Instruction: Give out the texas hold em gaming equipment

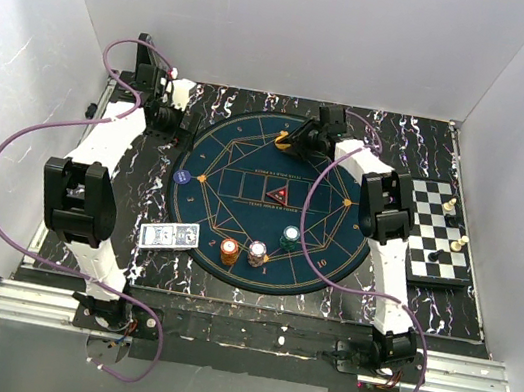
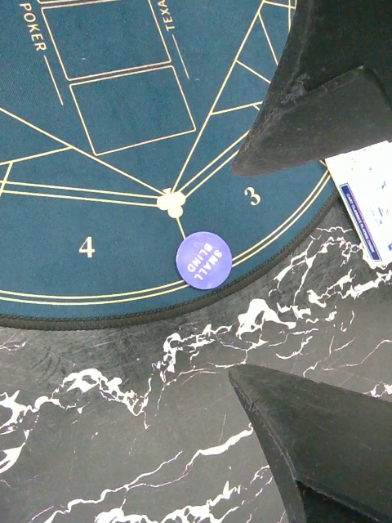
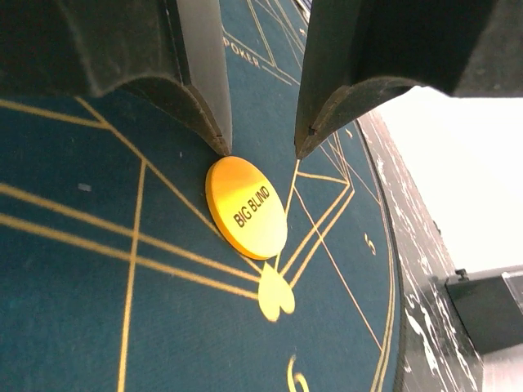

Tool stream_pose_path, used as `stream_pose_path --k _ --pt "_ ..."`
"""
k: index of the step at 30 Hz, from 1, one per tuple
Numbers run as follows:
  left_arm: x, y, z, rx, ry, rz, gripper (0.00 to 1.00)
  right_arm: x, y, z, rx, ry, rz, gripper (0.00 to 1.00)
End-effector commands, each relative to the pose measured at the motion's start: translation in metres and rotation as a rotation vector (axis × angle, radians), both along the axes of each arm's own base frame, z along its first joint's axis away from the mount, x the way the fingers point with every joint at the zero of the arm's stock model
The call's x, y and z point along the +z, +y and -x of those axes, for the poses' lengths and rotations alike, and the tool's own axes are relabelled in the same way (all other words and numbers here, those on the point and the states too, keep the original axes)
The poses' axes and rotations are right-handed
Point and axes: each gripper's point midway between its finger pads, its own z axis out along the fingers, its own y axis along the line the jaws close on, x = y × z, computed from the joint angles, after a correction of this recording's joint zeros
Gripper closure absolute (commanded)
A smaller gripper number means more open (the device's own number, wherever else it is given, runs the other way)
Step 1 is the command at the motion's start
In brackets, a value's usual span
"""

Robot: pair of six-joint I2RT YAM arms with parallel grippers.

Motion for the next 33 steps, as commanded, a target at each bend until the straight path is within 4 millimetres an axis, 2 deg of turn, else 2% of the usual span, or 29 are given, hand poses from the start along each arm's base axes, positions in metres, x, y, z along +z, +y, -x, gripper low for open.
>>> stream_pose_path --k 1,5,8,9,11,12,14,18,19,22,28,33 --pt "0.026 -0.003 0.0 0.004 -0.061 0.039 0.0 -0.004 -0.016 -0.029 -0.07 -0.033 0.021 0.55" --pt "0.029 -0.003 0.002 0.011 -0.063 0.042 0.0 0.003 -0.016 -0.04 -0.074 -0.055 -0.023 0.55" --pt "0.028 -0.001 0.005 0.016 -0.061 0.042 0.0 0.013 -0.013 -0.032 -0.022 -0.088 -0.019 0.52" --pt "0.03 0.0 0.006 0.021 -0.064 0.042 0.0 0.026 -0.01 -0.025 0.006 -0.114 -0.004 0.52" --pt "0.033 0.003 0.008 0.027 -0.068 0.046 0.0 0.035 -0.011 -0.004 0.068 -0.151 0.091 0.5" --pt "0.036 0.004 0.008 0.034 -0.073 0.052 0.0 0.032 -0.013 0.011 0.11 -0.163 0.146 0.48" --pt "0.04 0.004 0.013 0.037 -0.069 0.073 0.0 0.039 -0.015 0.036 0.166 -0.198 0.227 0.45" --pt "0.044 0.0 0.024 0.023 -0.051 0.093 0.0 0.03 -0.02 0.081 0.29 -0.25 0.464 0.34" --pt "0.044 0.012 0.026 0.053 -0.047 0.09 0.0 0.03 -0.017 0.089 0.325 -0.282 0.523 0.31" --pt "0.047 0.014 0.036 0.051 -0.038 0.084 0.0 0.024 -0.003 0.109 0.433 -0.336 0.65 0.25" --pt "0.053 0.018 0.052 0.057 -0.036 0.064 0.0 0.016 0.013 0.115 0.55 -0.406 0.805 0.25" --pt "0.064 0.023 0.057 0.087 -0.054 0.051 0.0 0.002 0.002 0.122 0.571 -0.337 0.851 0.34"
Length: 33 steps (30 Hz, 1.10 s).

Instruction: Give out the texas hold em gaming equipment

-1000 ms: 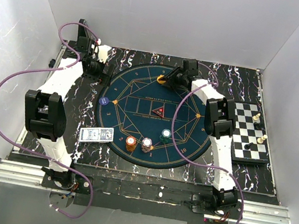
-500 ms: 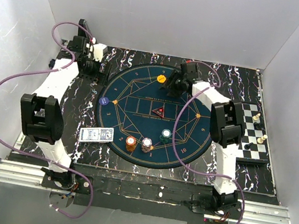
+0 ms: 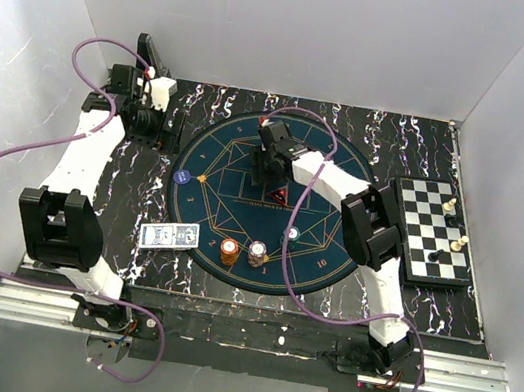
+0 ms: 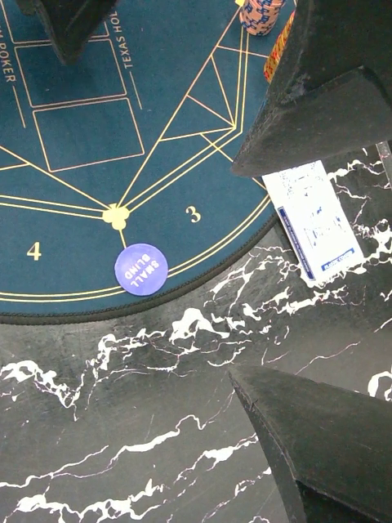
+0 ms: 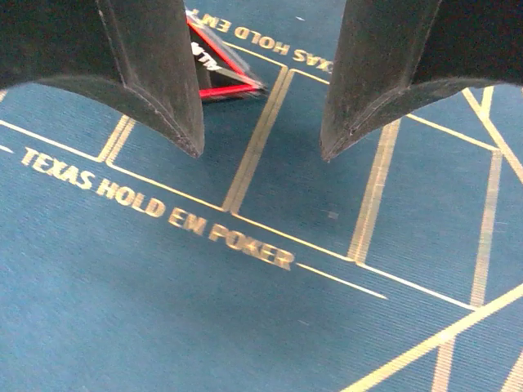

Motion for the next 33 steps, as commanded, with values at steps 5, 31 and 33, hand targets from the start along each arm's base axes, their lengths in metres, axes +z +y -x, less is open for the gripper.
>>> stream_pose_path --k 5,31,33 --pt "0.034 0.005 0.013 0.023 -0.063 -0.004 0.0 -0.007 -0.061 0.016 -0.072 0.022 0.167 0.39" --pt "0.052 0.008 0.033 0.021 -0.084 -0.017 0.0 -0.013 -0.228 0.11 -0.449 0.105 0.48 0.5" --pt "0.052 0.009 0.033 0.023 -0.083 -0.019 0.0 -0.002 -0.221 0.107 -0.449 0.086 0.434 0.46"
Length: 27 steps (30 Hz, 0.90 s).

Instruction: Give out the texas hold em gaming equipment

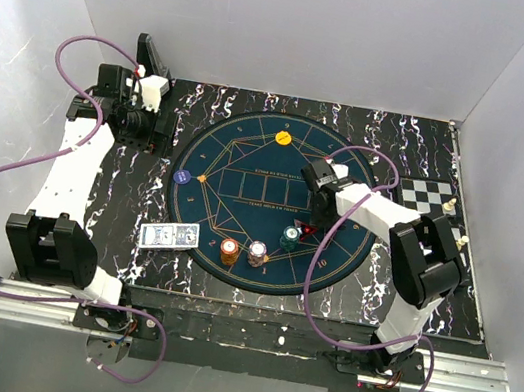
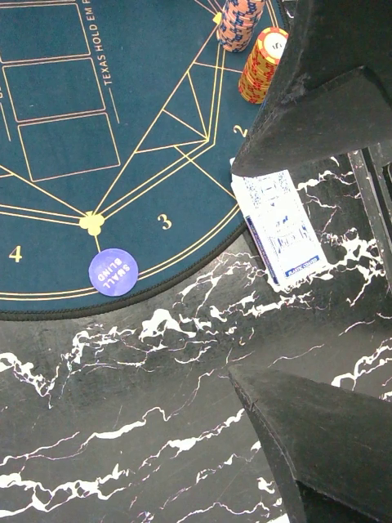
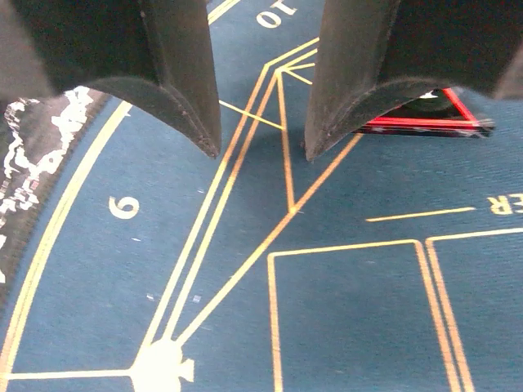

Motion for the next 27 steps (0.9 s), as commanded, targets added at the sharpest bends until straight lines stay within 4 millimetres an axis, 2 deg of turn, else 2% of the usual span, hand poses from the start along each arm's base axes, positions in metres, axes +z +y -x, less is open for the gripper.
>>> stream_pose_path --k 1,6,10,14,21,24,27 --pt "0.019 0.003 0.001 0.0 -0.055 -0.012 0.0 0.019 -0.017 0.01 -0.032 -0.002 0.03 0.45" --pt "0.019 0.005 0.001 0.005 -0.058 -0.02 0.0 0.04 0.024 -0.008 0.054 -0.047 -0.119 0.33" --pt "0.018 0.007 0.0 0.007 -0.058 -0.027 0.0 0.038 0.056 -0.012 0.15 -0.039 -0.185 0.27" --pt "0.019 0.007 -0.001 0.01 -0.061 -0.031 0.0 0.029 0.076 -0.009 0.223 -0.015 -0.225 0.26" --pt "0.017 0.01 -0.002 0.012 -0.056 -0.043 0.0 0.006 0.082 -0.005 0.271 0.044 -0.215 0.27" --pt "0.018 0.011 -0.002 0.013 -0.06 -0.05 0.0 -0.003 0.075 -0.005 0.255 0.066 -0.172 0.3" --pt "0.018 0.012 -0.003 0.012 -0.062 -0.058 0.0 -0.004 0.056 -0.004 0.202 0.061 -0.09 0.35"
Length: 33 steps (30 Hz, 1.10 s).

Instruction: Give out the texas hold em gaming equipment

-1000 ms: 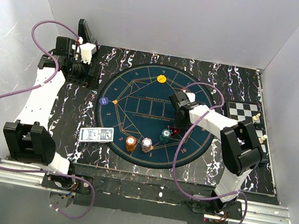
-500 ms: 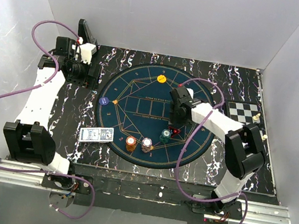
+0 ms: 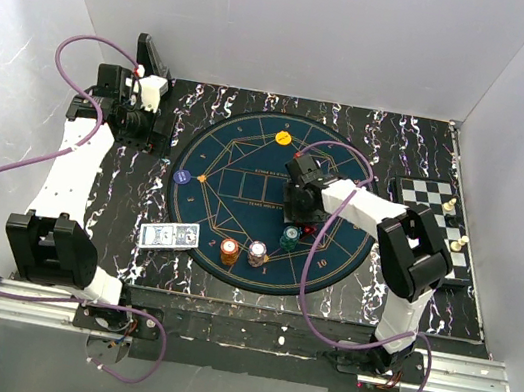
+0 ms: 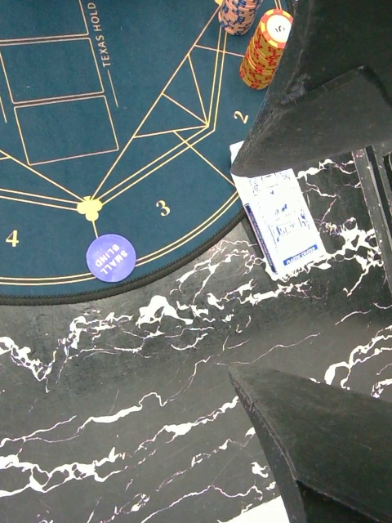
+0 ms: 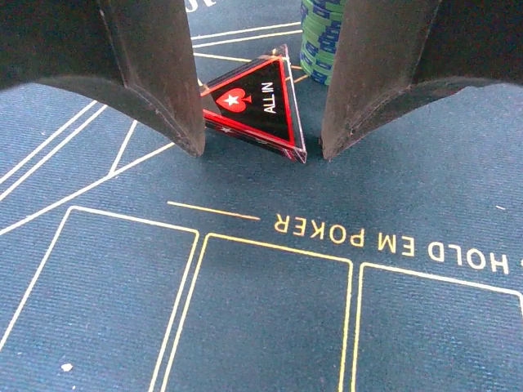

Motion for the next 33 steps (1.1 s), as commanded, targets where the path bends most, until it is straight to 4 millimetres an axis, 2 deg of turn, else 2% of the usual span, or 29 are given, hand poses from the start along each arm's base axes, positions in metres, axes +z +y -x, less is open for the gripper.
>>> stream_pose_path --k 1,5,13,16,20,22,26,30,31,33 --pt "0.018 0.006 -0.002 0.001 -0.058 -0.023 0.0 -0.001 -0.024 -0.005 -0.061 -0.022 0.122 0.37" --pt "0.015 0.002 -0.001 -0.022 -0.056 -0.006 0.0 0.005 -0.058 0.003 -0.149 -0.037 0.247 0.42" --pt "0.015 0.005 -0.004 -0.029 -0.051 -0.021 0.0 0.001 -0.105 0.031 -0.279 0.002 0.298 0.42" --pt "0.013 0.003 -0.004 -0.036 -0.049 -0.016 0.0 0.005 -0.113 0.036 -0.317 0.006 0.276 0.42" --pt "0.011 0.001 -0.004 -0.041 -0.042 -0.006 0.0 0.019 -0.119 0.033 -0.333 -0.014 0.295 0.41" --pt "0.011 0.0 -0.003 -0.045 -0.04 -0.001 0.0 0.028 -0.114 0.027 -0.333 -0.034 0.27 0.39" --pt "0.013 -0.003 -0.001 -0.044 -0.042 0.013 0.0 0.066 -0.089 0.011 -0.309 -0.076 0.149 0.35" --pt "0.014 -0.005 0.006 -0.052 -0.04 0.028 0.0 0.124 -0.061 -0.005 -0.252 -0.161 0.036 0.32" --pt "0.015 -0.006 0.007 -0.052 -0.041 0.031 0.0 0.137 -0.051 -0.005 -0.221 -0.177 0.005 0.33" --pt "0.014 -0.007 0.01 -0.052 -0.034 0.035 0.0 0.167 -0.028 -0.006 -0.155 -0.224 -0.061 0.42"
